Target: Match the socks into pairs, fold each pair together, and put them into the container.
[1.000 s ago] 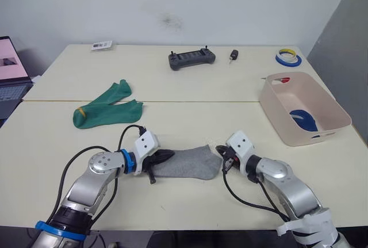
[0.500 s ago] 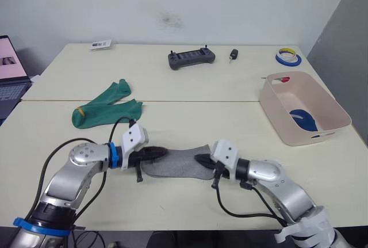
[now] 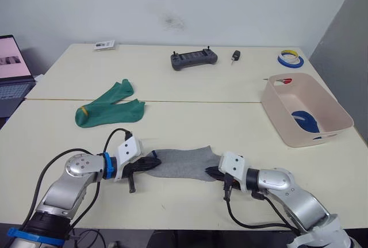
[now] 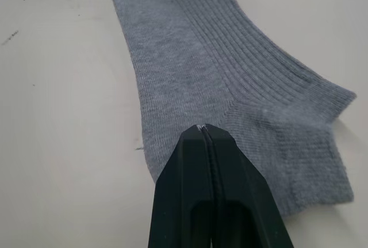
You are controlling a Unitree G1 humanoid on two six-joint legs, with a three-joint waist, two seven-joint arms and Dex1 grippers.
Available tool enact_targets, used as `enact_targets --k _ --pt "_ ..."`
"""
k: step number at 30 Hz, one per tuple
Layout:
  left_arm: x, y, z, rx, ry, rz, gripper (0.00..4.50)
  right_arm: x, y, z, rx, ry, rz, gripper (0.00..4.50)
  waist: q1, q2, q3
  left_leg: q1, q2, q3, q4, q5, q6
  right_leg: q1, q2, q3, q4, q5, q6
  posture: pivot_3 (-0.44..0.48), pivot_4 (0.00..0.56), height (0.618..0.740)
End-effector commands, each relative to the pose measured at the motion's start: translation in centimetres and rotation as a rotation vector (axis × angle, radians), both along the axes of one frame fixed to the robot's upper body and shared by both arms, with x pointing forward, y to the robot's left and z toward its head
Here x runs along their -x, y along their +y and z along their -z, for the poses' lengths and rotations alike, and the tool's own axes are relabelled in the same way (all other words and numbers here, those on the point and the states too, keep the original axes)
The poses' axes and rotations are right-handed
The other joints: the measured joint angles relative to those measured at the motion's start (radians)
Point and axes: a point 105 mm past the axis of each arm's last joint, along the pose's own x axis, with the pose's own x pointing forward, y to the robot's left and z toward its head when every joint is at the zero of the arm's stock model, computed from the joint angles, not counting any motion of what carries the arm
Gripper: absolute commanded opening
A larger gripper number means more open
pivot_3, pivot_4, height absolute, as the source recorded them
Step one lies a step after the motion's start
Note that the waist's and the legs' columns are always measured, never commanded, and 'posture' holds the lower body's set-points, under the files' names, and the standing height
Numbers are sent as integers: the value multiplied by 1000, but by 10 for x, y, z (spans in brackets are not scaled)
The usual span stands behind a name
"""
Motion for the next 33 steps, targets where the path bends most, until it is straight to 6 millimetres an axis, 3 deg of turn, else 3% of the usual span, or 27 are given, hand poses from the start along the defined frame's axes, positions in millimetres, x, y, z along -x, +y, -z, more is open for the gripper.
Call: enact_targets --k 1,6,10,18,24,30,33 --pt "4 -9 -21 92 -13 36 0 3 4 -39 -145 -109 -1 43 -1 0 0 -1 0 0 0 0 0 -1 0 0 1 0 0 0 150 740" --pt "9 -22 -32 92 -2 130 0 5 -10 -43 -179 -78 85 43 -1 0 0 -3 0 0 0 0 0 -2 0 0 0 0 0 0 150 740" --pt "-3 -31 -29 84 -49 125 0 10 -21 -41 -202 -39 146 1323 1 0 0 -3 -1 0 0 0 0 -2 0 0 0 0 0 0 150 740" --pt "-6 -18 3 -36 -28 124 0 4 -31 -29 -239 46 355 4165 -4 0 0 -2 1 -1 0 0 0 -3 3 1 1 0 0 0 150 740" --pt "-4 -13 16 -80 -14 133 0 -4 -28 -13 -260 152 489 4165 -4 0 0 -2 1 0 0 0 0 -2 3 1 1 0 0 0 150 740" --pt "-2 -17 18 -72 -22 138 0 -8 -13 0 -176 182 488 4165 -5 1 0 -1 1 0 0 0 0 -2 3 1 2 0 -1 0 150 740" --pt "-2 -19 18 -69 -29 137 0 -6 -2 5 -143 200 463 3562 -5 1 0 -1 1 0 0 0 0 -2 3 1 2 0 -1 0 150 740"
